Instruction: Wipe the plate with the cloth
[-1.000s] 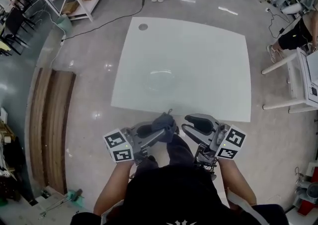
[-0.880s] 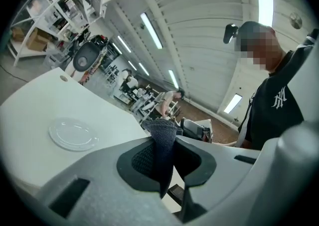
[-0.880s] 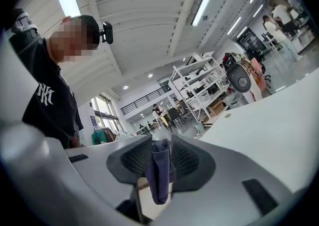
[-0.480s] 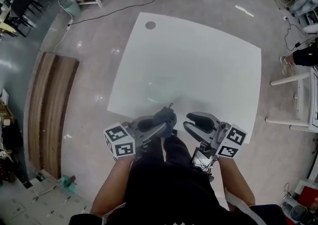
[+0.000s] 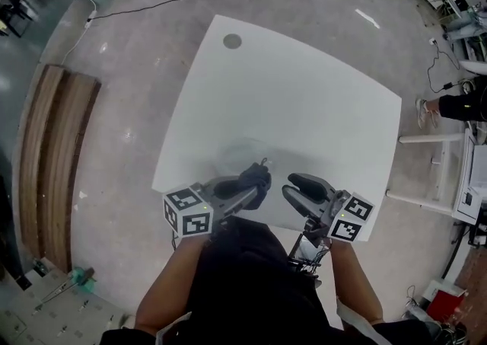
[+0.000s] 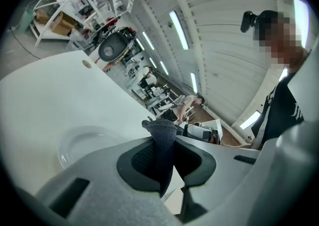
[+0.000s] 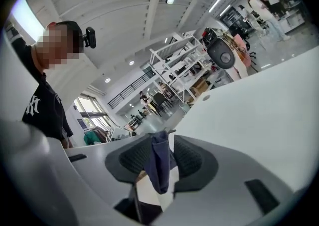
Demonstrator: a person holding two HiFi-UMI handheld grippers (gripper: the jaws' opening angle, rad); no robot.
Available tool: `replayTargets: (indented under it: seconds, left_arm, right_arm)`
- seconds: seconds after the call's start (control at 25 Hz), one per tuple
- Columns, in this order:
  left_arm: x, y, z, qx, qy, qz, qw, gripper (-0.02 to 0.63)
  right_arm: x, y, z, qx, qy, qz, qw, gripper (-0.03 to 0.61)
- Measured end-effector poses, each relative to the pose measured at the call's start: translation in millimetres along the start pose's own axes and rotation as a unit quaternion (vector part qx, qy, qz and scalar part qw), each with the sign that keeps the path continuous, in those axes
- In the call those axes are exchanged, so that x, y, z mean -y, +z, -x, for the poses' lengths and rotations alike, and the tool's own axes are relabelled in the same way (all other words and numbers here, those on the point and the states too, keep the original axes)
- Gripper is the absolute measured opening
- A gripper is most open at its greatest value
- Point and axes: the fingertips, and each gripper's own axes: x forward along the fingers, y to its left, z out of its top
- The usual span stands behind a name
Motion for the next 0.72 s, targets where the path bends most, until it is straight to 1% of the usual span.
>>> replayTargets:
  seconds: [0.08,0.16,0.24,0.32,0.48,0.6,0.72]
  left_arm:
    - [-15.4,6.7,-1.7,-0.007,0.001,0.015,0.9999,0.051]
    - [-32.8,13.8,-1.1,-0.013,0.008,0.018,0.9997,0.051]
    - [-49.9,20.4,-2.8,-0.019,0.017,0.02,0.9995,0.051]
    - [-61.3,22.2,-9.3,-0.03,0.024,0.024,0.999,0.051]
    - [-69.8,15.5,-19.2,-0.053,0.042,0.022,0.9975,0.051]
    - [-80.2,4.9,-27.4,-0.061,0.062,0.022,0.9959,0.051]
    - [-88.0,-4.0,-35.2,-0.062,0.067,0.035,0.9952,0.051]
  right_arm:
    - [12.2,-1.1,-11.3,-0.018,-0.009,-0.017,1.0,0.129]
    - [27.2,-4.7,-23.7,-0.039,-0.029,-0.02,0.999,0.129]
    - [48.0,-10.6,-34.9,-0.071,-0.052,-0.017,0.996,0.127]
    - [69.6,-18.9,-42.4,-0.103,-0.07,-0.024,0.992,0.127]
    - [98.4,-40.8,-52.1,-0.151,-0.092,-0.051,0.983,0.127]
    - [113.0,-57.8,-59.5,-0.182,-0.091,-0.069,0.977,0.127]
    - [126.6,-65.2,-62.0,-0.204,-0.101,-0.067,0.971,0.127]
